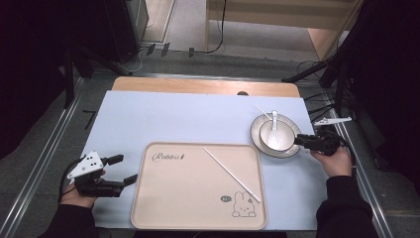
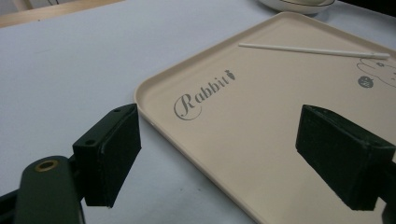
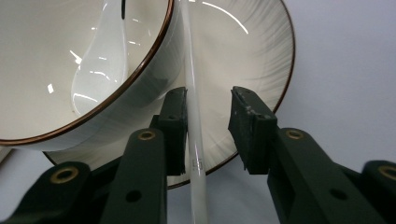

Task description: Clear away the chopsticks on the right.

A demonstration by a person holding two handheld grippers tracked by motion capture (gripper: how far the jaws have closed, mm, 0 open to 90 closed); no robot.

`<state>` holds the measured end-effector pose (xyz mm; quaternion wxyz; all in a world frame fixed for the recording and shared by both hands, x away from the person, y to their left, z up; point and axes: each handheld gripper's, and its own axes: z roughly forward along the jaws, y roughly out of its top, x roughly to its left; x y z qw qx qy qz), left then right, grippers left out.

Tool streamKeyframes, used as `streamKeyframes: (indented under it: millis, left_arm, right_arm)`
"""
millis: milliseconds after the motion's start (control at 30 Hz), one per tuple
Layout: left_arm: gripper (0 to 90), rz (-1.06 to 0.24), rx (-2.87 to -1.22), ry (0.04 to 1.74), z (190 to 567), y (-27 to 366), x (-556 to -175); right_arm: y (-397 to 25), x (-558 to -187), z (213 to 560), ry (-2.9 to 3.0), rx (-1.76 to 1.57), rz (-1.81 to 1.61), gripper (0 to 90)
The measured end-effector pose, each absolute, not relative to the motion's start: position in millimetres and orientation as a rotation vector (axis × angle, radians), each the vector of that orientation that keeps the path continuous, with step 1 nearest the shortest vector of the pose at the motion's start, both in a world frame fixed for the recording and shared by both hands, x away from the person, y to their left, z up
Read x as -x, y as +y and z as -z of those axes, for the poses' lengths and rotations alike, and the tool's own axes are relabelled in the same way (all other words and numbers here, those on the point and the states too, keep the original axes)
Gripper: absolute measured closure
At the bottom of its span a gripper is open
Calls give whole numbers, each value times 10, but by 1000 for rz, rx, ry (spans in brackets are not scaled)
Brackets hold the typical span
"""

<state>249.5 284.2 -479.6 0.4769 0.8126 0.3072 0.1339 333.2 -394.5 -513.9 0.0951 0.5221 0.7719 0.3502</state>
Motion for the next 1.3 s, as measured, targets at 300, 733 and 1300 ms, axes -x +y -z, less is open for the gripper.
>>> streamKeyframes:
  millis: [300, 733, 1300]
  left_arm:
    - [146, -326, -1981, 749, 4801, 2844, -2497]
    - [146, -329, -1982, 751, 4799, 2850, -2497]
    - [146, -338, -1973, 755, 4789, 2857, -2490]
  right_arm:
    - [-3856, -3421, 5238, 2356, -1550, -1040, 837]
    - [-3954, -3410, 5104, 2297, -1704, -1106, 848]
    - [-3942, -2940, 4333, 2032, -1772, -1235, 848]
